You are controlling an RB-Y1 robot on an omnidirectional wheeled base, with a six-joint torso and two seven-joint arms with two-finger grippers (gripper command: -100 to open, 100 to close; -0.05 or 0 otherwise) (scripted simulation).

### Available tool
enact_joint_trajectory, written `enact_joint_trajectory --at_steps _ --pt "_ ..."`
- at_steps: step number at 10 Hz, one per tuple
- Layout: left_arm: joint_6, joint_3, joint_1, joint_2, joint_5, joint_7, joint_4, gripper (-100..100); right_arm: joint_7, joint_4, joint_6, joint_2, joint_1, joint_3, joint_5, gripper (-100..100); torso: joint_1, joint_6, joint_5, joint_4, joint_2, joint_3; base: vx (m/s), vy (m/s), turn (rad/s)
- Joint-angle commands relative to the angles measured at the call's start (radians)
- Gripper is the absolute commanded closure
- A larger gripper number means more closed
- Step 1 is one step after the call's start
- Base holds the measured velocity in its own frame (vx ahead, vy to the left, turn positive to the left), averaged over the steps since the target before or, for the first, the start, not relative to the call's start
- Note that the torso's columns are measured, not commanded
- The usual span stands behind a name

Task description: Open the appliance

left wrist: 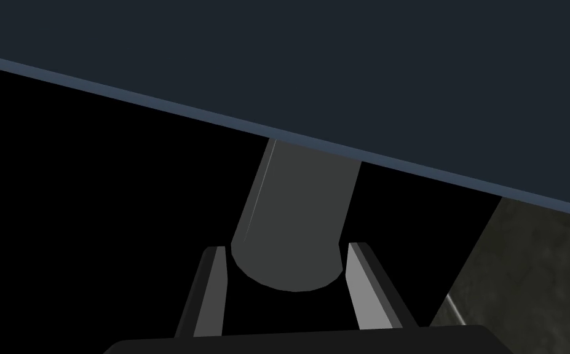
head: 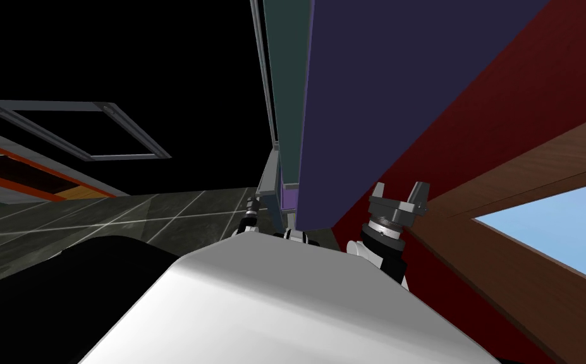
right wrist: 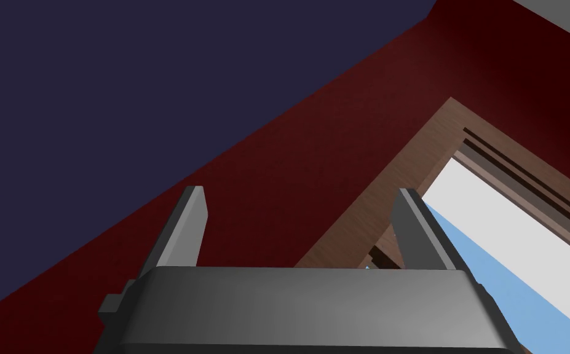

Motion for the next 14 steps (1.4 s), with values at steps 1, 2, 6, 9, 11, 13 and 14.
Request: enact_joint_trajectory --at_steps 1,2,6,9,11,13,14 --pt "0.006 0.001 0.001 0.006 0.002 0.004 -0.001 100 0.000 0.000 0.000 0.000 0.000 0.000 0.000 0 0.000 -0.001 0.000 -0.001 0.000 0.000 -0.038 0.100 0.009" --pt "0.009 0.003 0.001 0.014 0.004 0.008 0.001 100 0.000 0.000 0.000 0.000 0.000 0.000 0.000 0 -0.007 0.000 -0.001 -0.001 -0.001 -0.001 -0.035 0.104 0.017" --pt "0.019 0.005 0.004 0.028 0.009 0.018 0.014 100 0.000 0.000 0.000 0.000 0.000 0.000 0.000 0 -0.001 0.000 0.001 -0.001 0.000 0.000 -0.049 0.168 0.005" --pt "0.010 0.008 -0.004 0.037 0.012 0.024 0.015 100 0.000 0.000 0.000 0.000 0.000 0.000 0.000 0 -0.004 0.000 -0.002 0.000 0.001 0.000 -0.044 0.129 0.008" --pt "0.017 0.009 -0.001 0.046 0.015 0.030 0.022 100 0.000 0.000 0.000 0.000 0.000 0.000 0.000 0 0.002 0.000 0.000 0.000 0.000 0.000 -0.060 0.220 0.002" --pt "0.044 0.016 0.011 0.052 0.019 0.033 -0.041 -100 0.000 0.000 0.000 0.000 0.000 0.000 0.000 0 -0.010 0.000 -0.003 0.001 -0.001 -0.001 -0.005 0.030 -0.005" --pt "0.064 0.019 0.021 0.056 0.021 0.036 -0.070 -100 0.000 0.000 0.000 0.000 0.000 0.000 0.000 0 -0.018 0.000 -0.007 0.003 0.001 0.000 0.030 -0.061 0.047"
